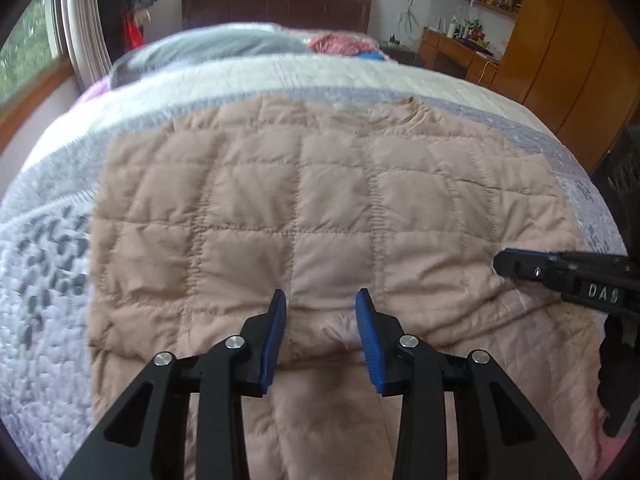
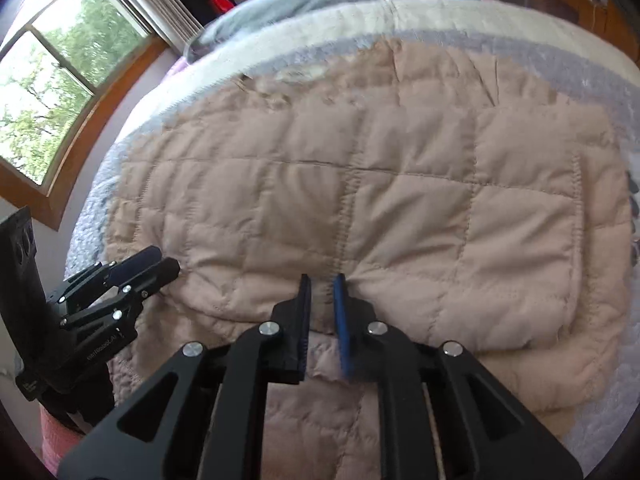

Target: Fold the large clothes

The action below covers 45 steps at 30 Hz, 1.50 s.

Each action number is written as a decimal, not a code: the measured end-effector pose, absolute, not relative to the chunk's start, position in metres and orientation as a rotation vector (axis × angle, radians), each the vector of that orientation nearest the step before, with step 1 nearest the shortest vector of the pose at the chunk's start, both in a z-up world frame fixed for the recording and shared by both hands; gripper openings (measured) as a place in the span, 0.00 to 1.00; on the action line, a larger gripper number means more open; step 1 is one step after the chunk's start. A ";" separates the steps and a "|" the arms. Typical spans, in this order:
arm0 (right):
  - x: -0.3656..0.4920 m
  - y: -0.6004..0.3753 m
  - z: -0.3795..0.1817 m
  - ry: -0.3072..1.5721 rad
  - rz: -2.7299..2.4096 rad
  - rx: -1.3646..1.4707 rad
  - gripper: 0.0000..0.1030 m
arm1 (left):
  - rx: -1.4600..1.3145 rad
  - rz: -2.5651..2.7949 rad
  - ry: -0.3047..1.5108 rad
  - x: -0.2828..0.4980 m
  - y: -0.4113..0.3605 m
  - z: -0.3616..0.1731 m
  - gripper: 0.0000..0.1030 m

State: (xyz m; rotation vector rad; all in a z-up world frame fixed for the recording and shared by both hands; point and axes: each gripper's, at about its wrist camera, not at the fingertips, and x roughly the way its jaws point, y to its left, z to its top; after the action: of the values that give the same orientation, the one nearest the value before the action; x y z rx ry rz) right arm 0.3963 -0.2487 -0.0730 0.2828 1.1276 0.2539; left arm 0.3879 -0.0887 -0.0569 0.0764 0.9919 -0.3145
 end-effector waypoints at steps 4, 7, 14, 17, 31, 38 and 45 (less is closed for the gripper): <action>0.379 -0.242 -0.062 1.102 0.286 0.253 0.12 | 0.121 -0.281 0.937 0.363 -0.085 -0.051 0.36; 0.381 -0.238 -0.063 1.104 0.271 0.221 0.12 | 0.116 -0.280 0.938 0.359 -0.081 -0.054 0.36; 0.405 -0.233 -0.098 1.152 0.236 0.212 0.11 | 0.085 -0.329 1.004 0.382 -0.079 -0.075 0.36; 0.404 -0.230 -0.098 1.144 0.227 0.189 0.11 | 0.080 -0.334 1.002 0.383 -0.078 -0.077 0.36; 0.279 -0.276 -0.023 0.951 0.393 0.219 0.48 | 0.006 -0.378 0.954 0.302 -0.004 -0.018 0.56; 0.165 -0.332 -0.046 0.995 0.296 0.252 0.63 | -0.040 -0.243 1.020 0.213 0.089 -0.036 0.62; 0.081 -0.359 -0.080 1.039 0.251 0.341 0.64 | -0.187 -0.249 1.077 0.157 0.124 -0.067 0.64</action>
State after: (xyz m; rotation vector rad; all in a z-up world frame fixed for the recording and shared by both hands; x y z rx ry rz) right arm 0.0813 -0.3591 -0.0803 0.3410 1.0392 0.2512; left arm 0.1570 0.1241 -0.0672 -0.1866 1.0766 -0.2486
